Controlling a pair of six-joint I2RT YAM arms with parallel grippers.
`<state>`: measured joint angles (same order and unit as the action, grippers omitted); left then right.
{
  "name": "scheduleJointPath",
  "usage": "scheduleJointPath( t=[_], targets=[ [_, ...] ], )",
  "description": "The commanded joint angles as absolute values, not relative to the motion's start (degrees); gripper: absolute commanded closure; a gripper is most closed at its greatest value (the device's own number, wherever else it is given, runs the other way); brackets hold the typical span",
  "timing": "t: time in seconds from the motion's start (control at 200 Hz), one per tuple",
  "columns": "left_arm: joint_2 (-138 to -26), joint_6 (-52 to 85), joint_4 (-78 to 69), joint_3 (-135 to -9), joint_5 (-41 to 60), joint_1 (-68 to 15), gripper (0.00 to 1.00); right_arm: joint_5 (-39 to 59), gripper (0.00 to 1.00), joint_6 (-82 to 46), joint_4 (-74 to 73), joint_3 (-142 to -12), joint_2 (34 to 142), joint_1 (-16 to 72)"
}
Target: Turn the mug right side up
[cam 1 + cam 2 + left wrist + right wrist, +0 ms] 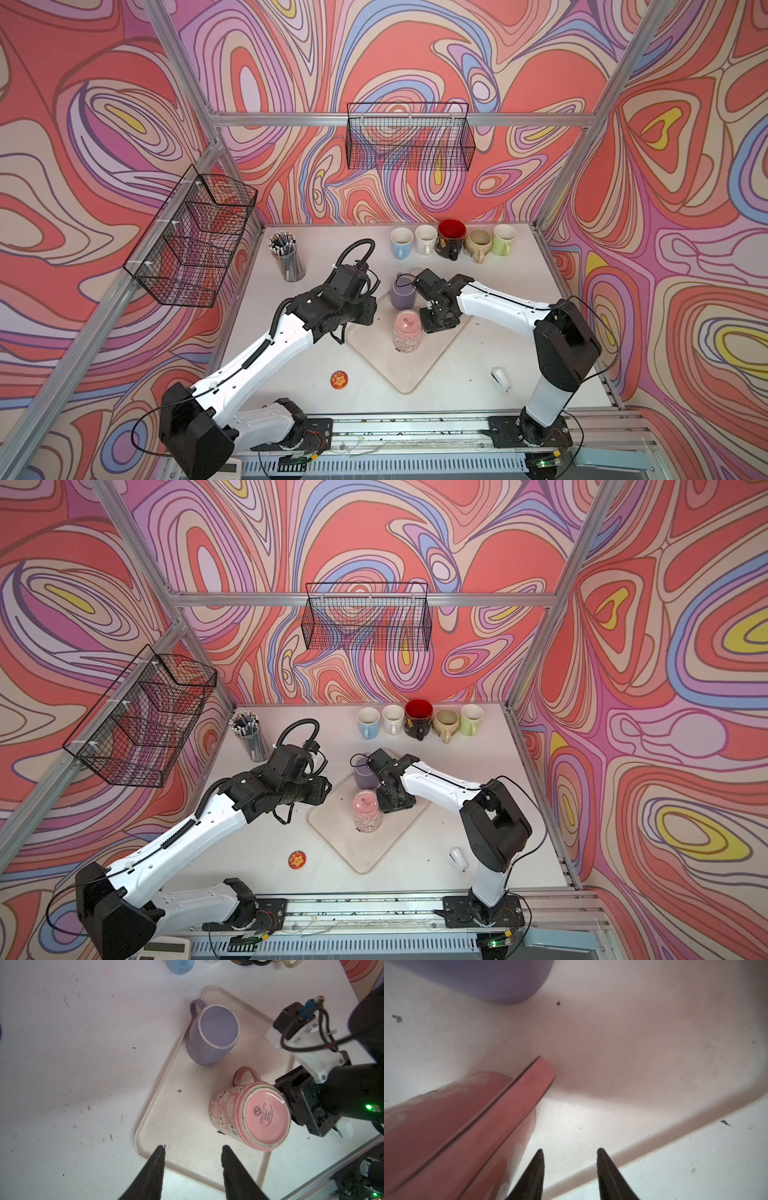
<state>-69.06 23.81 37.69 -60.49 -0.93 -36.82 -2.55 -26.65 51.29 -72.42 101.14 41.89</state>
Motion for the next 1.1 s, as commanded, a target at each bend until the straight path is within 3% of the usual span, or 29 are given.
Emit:
scheduleJointPath(
  t=[0.0,0.265,0.496,0.781,1.097],
  targets=[
    [-68.2,26.99,38.68,-58.42,-2.94,-36.98,0.52,-3.94,0.58,-29.09,49.18,-72.27,100.52,46.23],
    [-67.15,28.87,39.46,-57.23,-5.17,-36.93,0.52,-4.04,0.59,-29.41,48.36,-71.9,99.8,49.48],
    [-66.45,30.11,39.46,-56.17,-5.25,-36.95,0.52,-5.96,0.63,-27.07,49.83,-73.04,96.66,45.5],
    [-63.4,30.75,39.73,-53.81,-4.18,-36.99,0.52,-5.19,0.54,-23.05,50.58,-81.65,102.84,42.78],
    [-57.46,32.78,41.37,-49.57,-4.26,-37.09,0.52,-1.76,0.54,-22.2,49.5,-85.87,110.83,42.8]
  ],
)
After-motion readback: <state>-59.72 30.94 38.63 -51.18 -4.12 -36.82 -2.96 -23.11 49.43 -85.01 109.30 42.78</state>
